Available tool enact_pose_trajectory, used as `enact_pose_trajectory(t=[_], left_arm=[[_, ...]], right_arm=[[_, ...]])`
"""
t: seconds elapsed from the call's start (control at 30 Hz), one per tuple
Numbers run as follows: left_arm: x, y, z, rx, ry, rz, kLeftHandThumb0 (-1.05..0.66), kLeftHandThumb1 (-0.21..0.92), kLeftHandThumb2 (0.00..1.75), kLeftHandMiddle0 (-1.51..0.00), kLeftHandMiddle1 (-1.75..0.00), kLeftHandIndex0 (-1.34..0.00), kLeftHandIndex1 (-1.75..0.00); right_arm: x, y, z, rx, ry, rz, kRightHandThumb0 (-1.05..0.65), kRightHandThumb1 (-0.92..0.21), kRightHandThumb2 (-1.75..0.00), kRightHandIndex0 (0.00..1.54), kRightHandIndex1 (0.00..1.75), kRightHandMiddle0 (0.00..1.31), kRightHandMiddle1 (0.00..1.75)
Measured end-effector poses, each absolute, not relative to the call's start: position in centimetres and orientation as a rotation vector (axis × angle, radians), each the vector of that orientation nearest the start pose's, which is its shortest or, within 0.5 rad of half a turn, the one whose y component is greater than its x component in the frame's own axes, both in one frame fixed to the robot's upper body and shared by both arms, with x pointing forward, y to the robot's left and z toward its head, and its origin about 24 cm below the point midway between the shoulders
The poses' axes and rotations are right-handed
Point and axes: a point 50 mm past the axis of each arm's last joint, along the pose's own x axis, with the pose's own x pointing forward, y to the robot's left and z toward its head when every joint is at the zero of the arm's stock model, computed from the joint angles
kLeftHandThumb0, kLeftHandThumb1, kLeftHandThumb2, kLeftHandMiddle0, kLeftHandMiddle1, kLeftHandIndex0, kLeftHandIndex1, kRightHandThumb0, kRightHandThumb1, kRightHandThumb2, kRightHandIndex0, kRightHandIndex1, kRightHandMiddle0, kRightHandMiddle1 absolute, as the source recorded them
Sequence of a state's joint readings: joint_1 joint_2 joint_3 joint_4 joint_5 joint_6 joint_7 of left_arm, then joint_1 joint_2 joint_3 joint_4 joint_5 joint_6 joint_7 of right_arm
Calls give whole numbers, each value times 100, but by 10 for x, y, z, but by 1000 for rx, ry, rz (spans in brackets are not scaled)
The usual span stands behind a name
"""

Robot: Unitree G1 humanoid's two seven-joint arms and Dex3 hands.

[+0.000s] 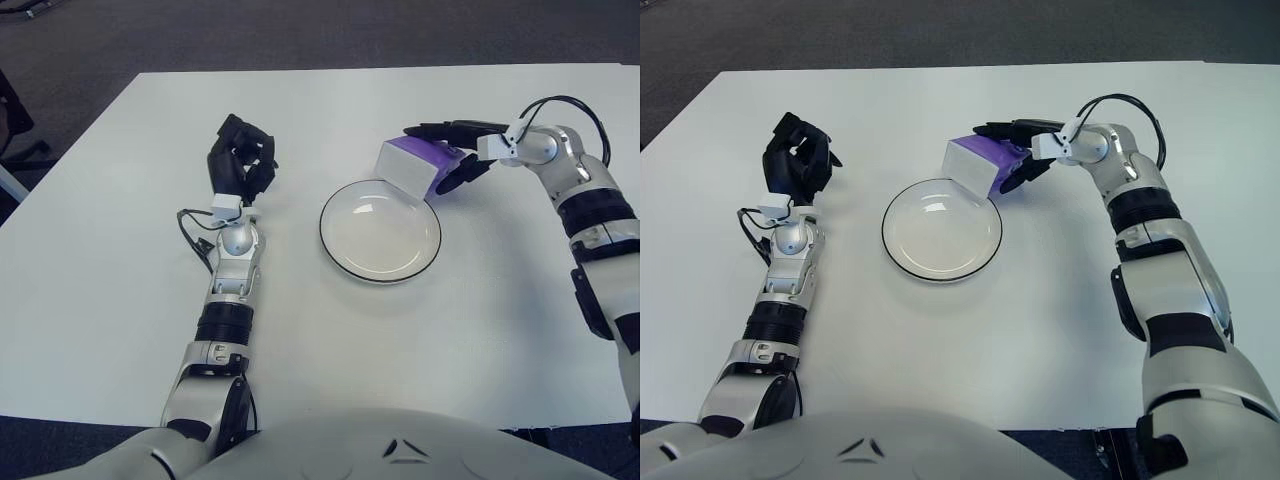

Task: Put the tissue paper into the plate.

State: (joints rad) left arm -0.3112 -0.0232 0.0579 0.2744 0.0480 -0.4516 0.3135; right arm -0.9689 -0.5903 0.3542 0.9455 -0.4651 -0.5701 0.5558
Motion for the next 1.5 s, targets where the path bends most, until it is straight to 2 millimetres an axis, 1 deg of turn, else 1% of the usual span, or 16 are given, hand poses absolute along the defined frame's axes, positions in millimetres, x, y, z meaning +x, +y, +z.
enact_pose_trajectory(t=[0.4,0.43,0.47,0.5,0.53,0.6,0.63,0.67,0.7,0.73,0.83,0.93,1.03,1.13,1.33,1.5], left_arm=[[299,148,102,-59,-479,276,-24,92,32,-92,-175,-75,-175],[299,148,102,-58,-479,278,-24,92,32,-92,-175,-75,-175],[299,148,102,-58,-480,279,-24,92,32,-92,-175,-75,-175],[299,148,102,-58,-480,281,-24,92,32,-92,-175,-75,-175],[299,148,102,-58,-481,282,-24,92,32,-92,-175,-75,-175],[298,148,102,-58,-482,284,-24,92,32,-92,-175,-74,-175],[298,148,103,-58,-482,284,-24,92,32,-92,-175,-74,-175],[298,148,103,-59,-483,285,-24,92,32,-92,-175,-74,-175],[298,148,103,-59,-483,286,-24,92,32,-92,-175,-74,-175],[298,148,103,-59,-483,286,-24,92,32,-92,-175,-74,-175],[298,148,103,-59,-486,287,-23,92,31,-91,-175,-74,-175],[298,148,103,-60,-487,287,-23,92,31,-91,-175,-74,-175],[297,148,103,-60,-487,286,-23,92,31,-91,-175,-74,-175],[297,148,103,-60,-487,286,-23,92,31,-91,-175,-73,-175],[297,148,103,-60,-487,285,-23,92,31,-91,-175,-73,-175],[297,147,103,-60,-487,285,-22,92,31,-91,-175,-73,-175]], right_arm=[[387,-181,134,-1260,-125,670,-91,-90,0,0,0,3,2],[387,-181,133,-1260,-132,664,-88,-90,0,4,2,6,3],[387,-181,133,-1261,-135,660,-80,-89,0,15,2,14,5],[387,-181,132,-1264,-143,655,-77,-89,0,19,2,17,6],[387,-181,131,-1269,-150,652,-67,-89,0,32,3,29,9],[386,-181,130,-1275,-172,642,-59,-89,0,44,3,41,10],[386,-181,130,-1276,-181,636,-50,-89,0,54,6,52,14],[386,-181,129,-1278,-193,630,-47,-89,-3,54,20,53,38],[386,-181,129,-1278,-203,623,-43,-90,-9,50,51,53,74],[385,-181,129,-1278,-213,617,-27,-91,-15,46,85,53,93],[384,-181,128,-1276,-245,598,-9,-92,-24,38,133,49,119],[383,-181,127,-1280,-272,584,-3,-75,-66,29,161,39,149],[383,-180,127,-1290,-311,560,-1,-63,-90,30,170,36,166],[382,-180,126,-1303,-353,531,0,-53,-105,36,173,36,172],[374,-180,119,-1305,-485,438,0,-38,-122,49,174,45,168],[367,-183,113,-1272,-567,391,0,-33,-128,54,175,49,165]])
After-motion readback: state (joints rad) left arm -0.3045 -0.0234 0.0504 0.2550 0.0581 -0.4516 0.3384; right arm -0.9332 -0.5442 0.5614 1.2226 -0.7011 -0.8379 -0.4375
